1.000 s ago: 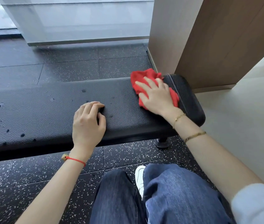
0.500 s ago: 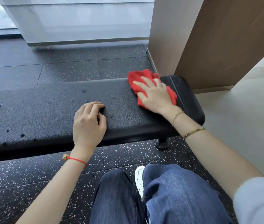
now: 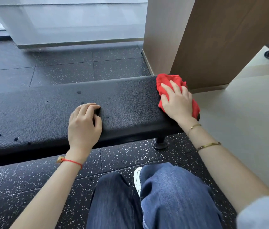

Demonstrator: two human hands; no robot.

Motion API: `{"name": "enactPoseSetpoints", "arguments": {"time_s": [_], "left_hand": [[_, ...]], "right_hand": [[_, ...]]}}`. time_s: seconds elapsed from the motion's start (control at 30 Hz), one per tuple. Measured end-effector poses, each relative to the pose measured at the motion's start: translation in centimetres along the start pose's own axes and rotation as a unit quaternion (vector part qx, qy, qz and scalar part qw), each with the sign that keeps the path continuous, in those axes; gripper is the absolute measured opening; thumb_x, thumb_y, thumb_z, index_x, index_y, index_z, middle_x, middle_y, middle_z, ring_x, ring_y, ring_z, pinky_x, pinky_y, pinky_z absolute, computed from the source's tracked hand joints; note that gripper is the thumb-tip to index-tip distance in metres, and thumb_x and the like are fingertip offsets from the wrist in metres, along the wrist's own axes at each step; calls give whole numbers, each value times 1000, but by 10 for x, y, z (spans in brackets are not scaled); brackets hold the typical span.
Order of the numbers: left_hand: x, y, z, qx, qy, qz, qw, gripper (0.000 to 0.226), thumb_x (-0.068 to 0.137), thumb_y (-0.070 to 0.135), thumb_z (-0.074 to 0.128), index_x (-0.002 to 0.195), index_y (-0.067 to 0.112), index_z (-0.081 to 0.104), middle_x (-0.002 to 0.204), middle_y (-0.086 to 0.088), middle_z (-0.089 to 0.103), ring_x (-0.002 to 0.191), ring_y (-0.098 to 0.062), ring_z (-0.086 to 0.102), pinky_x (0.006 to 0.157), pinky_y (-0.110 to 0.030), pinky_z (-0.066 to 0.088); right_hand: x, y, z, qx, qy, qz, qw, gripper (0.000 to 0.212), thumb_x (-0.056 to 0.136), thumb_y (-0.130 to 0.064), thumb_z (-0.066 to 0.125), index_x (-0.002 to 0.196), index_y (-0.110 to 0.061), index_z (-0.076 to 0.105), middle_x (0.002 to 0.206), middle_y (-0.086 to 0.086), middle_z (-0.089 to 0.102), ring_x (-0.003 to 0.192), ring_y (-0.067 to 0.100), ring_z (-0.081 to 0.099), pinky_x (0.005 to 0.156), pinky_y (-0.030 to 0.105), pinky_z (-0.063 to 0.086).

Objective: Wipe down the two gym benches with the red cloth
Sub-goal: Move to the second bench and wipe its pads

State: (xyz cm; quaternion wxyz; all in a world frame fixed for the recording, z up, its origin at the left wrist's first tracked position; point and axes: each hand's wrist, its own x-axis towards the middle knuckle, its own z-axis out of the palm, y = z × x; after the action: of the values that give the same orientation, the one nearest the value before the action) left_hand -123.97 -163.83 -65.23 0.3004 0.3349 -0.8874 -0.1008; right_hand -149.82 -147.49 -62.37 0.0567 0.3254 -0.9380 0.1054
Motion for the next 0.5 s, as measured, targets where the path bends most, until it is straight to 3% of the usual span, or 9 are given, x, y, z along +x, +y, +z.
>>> {"name": "enactPoseSetpoints", "arguments": {"time_s": [0.23, 0.3, 0.5], "left_hand": [[-1, -1, 0, -4, 4, 9, 1000, 28, 89, 11, 50, 112, 12, 65, 119, -4, 66, 116, -29, 57, 101, -42, 44], [-1, -2, 0, -5, 2, 10, 1000, 27, 89, 11, 51, 112, 12, 65, 120, -5, 66, 117, -29, 57, 101, -43, 44], [-1, 1, 0, -2, 2, 4, 1000, 27, 89, 10, 52, 112, 12, 65, 120, -4, 66, 117, -29, 56, 102, -43, 43]], "right_hand": [[-67, -11, -4, 17, -12, -176, 984, 50, 90, -45, 39, 139, -43, 45, 151, -12, 39, 131, 27, 37, 108, 42, 29], [-65, 4, -6, 25, -9, -164, 986, 49, 90, -43, 40, 139, -43, 45, 151, -12, 39, 131, 27, 39, 108, 42, 30], [12, 11, 0, 12, -14, -10, 1000, 46, 95, -38, 43, 141, -40, 44, 156, -8, 32, 137, 31, 30, 112, 42, 23]]}}
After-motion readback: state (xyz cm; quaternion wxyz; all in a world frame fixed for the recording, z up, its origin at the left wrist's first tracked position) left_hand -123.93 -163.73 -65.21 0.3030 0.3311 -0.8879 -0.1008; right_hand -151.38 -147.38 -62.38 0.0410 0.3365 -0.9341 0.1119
